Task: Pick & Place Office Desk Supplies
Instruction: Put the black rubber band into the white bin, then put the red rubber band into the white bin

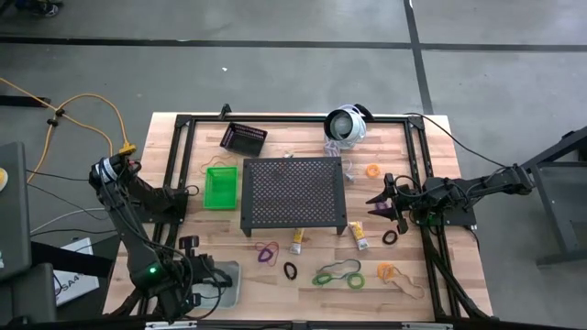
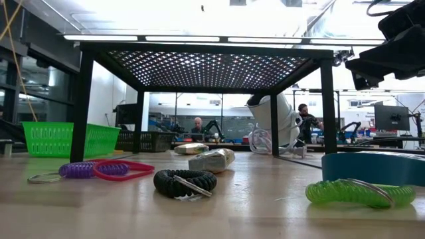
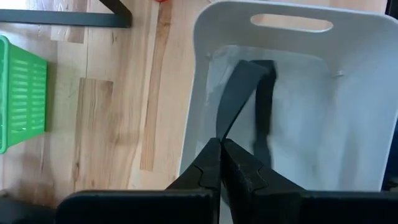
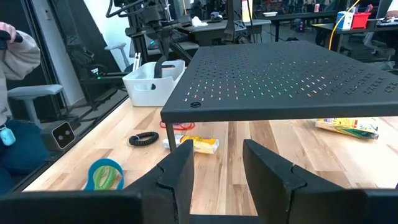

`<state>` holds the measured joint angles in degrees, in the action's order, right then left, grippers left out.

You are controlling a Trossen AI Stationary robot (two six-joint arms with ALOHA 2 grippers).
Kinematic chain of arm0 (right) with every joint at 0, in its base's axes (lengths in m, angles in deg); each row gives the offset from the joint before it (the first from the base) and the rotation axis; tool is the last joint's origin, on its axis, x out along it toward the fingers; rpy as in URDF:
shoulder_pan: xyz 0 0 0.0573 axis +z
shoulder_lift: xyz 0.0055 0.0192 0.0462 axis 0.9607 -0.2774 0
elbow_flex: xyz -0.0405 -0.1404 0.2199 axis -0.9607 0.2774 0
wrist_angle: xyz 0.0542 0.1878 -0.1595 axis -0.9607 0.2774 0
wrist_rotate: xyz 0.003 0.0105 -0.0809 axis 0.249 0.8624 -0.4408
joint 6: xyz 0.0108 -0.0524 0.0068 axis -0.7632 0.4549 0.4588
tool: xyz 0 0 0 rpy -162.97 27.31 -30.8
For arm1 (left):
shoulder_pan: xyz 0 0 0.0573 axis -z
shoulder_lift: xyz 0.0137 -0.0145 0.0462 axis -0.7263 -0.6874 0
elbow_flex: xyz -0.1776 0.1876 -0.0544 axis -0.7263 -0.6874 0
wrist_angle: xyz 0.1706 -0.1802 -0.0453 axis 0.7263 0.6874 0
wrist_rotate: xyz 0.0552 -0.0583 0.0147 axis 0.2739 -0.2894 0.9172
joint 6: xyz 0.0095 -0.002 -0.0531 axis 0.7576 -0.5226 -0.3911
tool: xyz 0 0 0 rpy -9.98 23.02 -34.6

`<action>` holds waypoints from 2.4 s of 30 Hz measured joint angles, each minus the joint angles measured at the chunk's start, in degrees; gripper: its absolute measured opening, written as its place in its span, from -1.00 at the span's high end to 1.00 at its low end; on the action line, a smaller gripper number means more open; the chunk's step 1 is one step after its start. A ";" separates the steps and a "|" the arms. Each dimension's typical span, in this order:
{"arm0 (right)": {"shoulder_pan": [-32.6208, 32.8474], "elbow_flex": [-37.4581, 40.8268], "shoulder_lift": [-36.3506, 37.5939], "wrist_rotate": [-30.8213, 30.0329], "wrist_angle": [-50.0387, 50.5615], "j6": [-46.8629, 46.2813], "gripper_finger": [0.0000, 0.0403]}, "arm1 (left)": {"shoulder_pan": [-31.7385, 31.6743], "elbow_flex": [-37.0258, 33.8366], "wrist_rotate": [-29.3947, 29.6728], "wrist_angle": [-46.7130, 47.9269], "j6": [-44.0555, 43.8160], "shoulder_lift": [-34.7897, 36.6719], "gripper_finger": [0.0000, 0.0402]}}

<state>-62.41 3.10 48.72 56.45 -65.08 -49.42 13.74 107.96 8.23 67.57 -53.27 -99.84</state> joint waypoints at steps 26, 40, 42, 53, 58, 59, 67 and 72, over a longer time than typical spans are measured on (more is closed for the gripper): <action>0.00 -0.01 -0.01 0.00 0.00 0.00 0.38 | -0.02 0.00 -1.76 -1.90 0.45 0.00 0.54; 0.00 0.00 -0.01 0.00 0.00 0.00 0.38 | -0.65 0.00 -1.33 -1.94 0.56 -0.02 0.54; 0.00 -0.01 0.01 0.02 0.00 0.00 0.38 | -1.53 0.00 -1.10 -2.40 2.32 -0.02 0.54; 0.00 0.00 -0.01 0.02 0.00 0.02 0.38 | -13.95 0.00 -2.61 -17.14 30.13 0.00 0.54; 0.00 -0.01 -0.01 0.02 0.00 0.00 0.38 | -20.19 0.00 -6.72 -23.31 41.57 -0.01 0.54; 0.00 -0.01 -0.01 0.00 0.00 0.00 0.38 | -21.28 0.00 -7.34 -24.10 43.71 -0.01 0.54; 0.00 -0.01 -0.01 0.00 0.00 0.02 0.38 | -26.22 0.00 -9.48 -26.06 53.53 -0.02 0.54; 0.00 0.01 0.00 0.01 0.00 0.01 0.38 | -27.69 0.00 -9.50 -26.78 56.54 -1.92 0.54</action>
<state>-62.41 3.10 48.72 56.45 -65.08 -49.41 -13.95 107.96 -1.27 40.79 3.27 -101.76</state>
